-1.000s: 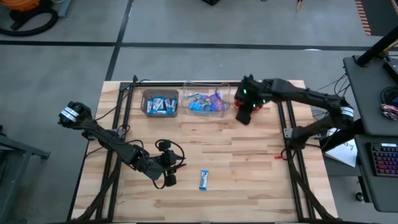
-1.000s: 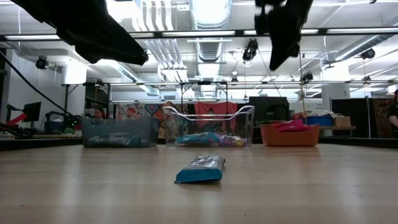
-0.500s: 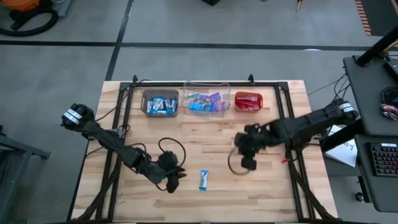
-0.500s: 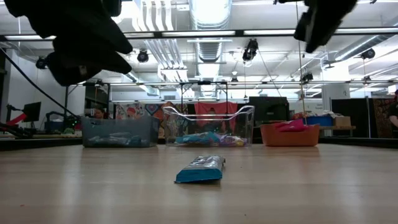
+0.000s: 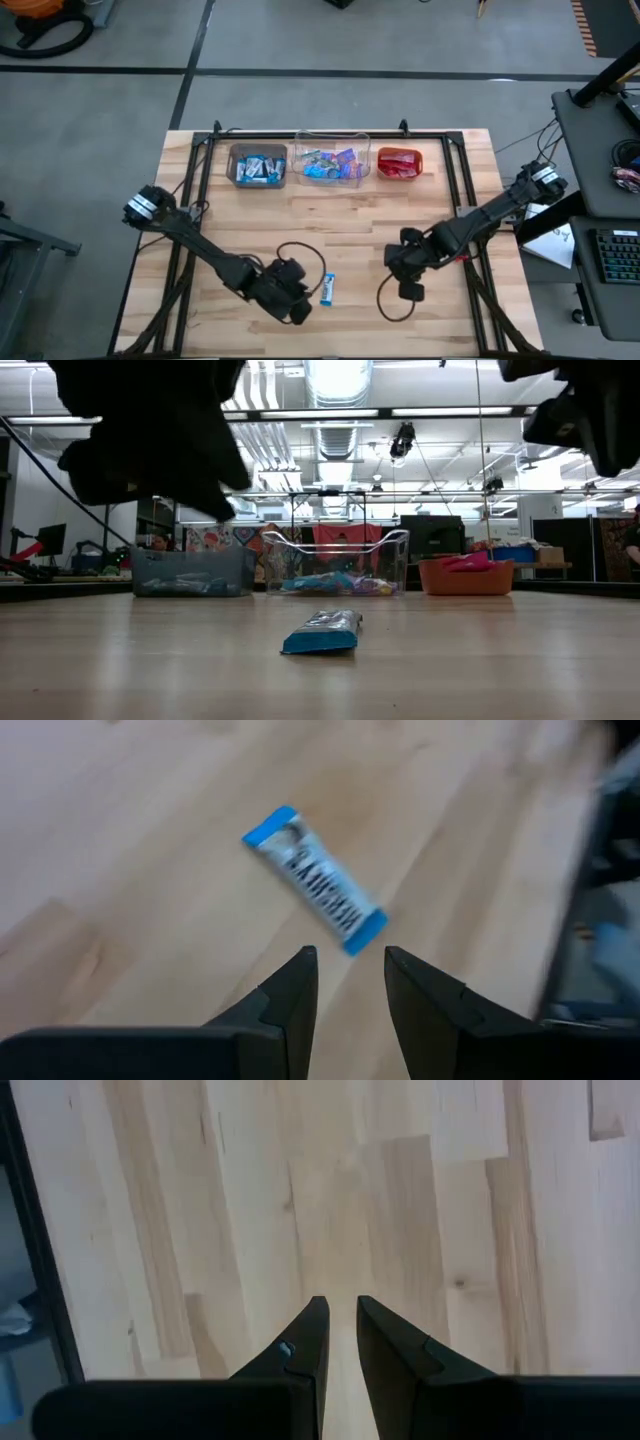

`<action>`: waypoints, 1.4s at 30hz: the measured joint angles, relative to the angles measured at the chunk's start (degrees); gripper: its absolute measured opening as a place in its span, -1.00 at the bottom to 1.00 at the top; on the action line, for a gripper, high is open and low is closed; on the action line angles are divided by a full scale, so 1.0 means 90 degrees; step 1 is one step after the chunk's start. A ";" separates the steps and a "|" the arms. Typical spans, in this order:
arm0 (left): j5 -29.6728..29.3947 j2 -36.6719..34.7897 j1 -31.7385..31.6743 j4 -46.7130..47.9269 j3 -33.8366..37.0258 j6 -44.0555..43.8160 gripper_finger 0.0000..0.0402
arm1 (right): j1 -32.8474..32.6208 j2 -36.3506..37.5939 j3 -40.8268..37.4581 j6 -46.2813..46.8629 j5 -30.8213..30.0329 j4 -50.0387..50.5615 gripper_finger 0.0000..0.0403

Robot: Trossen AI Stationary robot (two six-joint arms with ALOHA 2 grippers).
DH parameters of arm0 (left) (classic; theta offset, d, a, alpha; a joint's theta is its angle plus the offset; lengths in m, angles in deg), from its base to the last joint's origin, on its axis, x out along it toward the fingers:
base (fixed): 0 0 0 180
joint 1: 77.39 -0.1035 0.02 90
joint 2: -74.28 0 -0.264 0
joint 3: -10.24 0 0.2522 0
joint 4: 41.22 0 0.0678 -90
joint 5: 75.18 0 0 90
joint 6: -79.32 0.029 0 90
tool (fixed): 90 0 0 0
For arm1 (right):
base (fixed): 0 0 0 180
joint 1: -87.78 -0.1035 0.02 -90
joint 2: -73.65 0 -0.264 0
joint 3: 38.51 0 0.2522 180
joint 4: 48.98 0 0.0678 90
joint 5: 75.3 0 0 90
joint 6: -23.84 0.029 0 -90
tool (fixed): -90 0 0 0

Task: Sort candy
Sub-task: Put the white candy into the black bin

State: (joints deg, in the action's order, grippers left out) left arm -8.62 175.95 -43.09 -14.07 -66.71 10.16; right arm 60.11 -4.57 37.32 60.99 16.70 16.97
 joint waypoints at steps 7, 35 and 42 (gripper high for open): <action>0.0000 0.0766 -0.0007 0.1141 -0.1160 -0.0432 -0.38 | -0.0271 0.0010 0.0000 -0.0027 -0.0005 0.0019 -0.76; -0.0505 0.2803 -0.0355 0.2315 -0.3122 -0.0443 -0.06 | -0.0599 0.0010 -0.0027 -0.0204 -0.0053 0.0034 -0.76; -0.0585 0.2926 -0.0357 0.2341 -0.3136 -0.0455 -0.26 | -0.0599 0.0013 -0.0027 -0.0202 -0.0056 0.0024 -0.76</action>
State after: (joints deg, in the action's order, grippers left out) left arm -13.89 202.28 -46.30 7.00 -94.94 6.06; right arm 54.72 -4.46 37.08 59.17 16.20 17.18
